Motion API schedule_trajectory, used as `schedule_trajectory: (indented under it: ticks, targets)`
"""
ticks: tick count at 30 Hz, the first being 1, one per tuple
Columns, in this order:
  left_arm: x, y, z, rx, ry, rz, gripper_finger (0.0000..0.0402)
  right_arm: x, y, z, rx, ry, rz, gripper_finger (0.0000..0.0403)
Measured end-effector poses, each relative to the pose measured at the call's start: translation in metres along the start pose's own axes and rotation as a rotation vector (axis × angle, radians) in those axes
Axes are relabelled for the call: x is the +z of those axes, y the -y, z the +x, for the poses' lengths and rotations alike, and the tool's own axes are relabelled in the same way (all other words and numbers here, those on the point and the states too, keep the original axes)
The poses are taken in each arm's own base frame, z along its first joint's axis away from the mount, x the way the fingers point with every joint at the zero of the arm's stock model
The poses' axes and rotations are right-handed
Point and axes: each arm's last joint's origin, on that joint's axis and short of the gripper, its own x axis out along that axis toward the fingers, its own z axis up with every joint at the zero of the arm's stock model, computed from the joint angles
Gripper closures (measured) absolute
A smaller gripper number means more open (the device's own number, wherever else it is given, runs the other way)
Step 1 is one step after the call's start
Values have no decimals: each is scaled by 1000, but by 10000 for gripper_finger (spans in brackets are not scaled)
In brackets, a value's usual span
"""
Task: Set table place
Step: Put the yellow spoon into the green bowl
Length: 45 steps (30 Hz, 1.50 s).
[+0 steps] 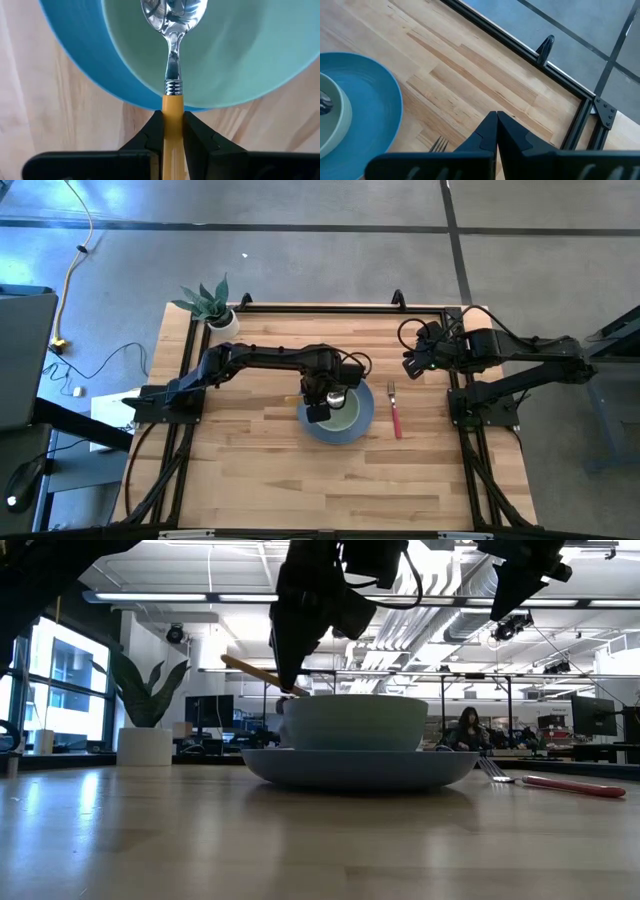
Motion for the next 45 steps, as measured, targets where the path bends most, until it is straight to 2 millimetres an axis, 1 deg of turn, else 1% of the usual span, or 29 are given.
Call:
schedule_trajectory:
  ticks: [13, 24, 30, 35, 37, 39, 45]
  targets:
    - [1, 1, 0, 12, 8, 4, 372, 0, 0, 0, -1, 0, -1, 403]
    - [-1, 3, 0, 17, 2, 47, 372, 0, 0, 0, 0, 0, -1, 403]
    - [-2, 10, 0, 28, 3, 107, 372, 0, 0, 0, -1, 0, 1, 403]
    - [-3, 19, 1, 106, 18, 205, 372, 0, 0, 0, 0, 0, 3, 403]
    - [-2, 24, 4, 125, 36, 228, 372, 0, 0, 0, 0, 0, 3, 403]
    - [-3, 27, 7, 123, 30, 232, 372, 0, 0, 0, 0, 0, 3, 403]
    - [-3, 27, 7, 54, 18, 186, 372, 0, 0, 0, 0, 0, 3, 403]
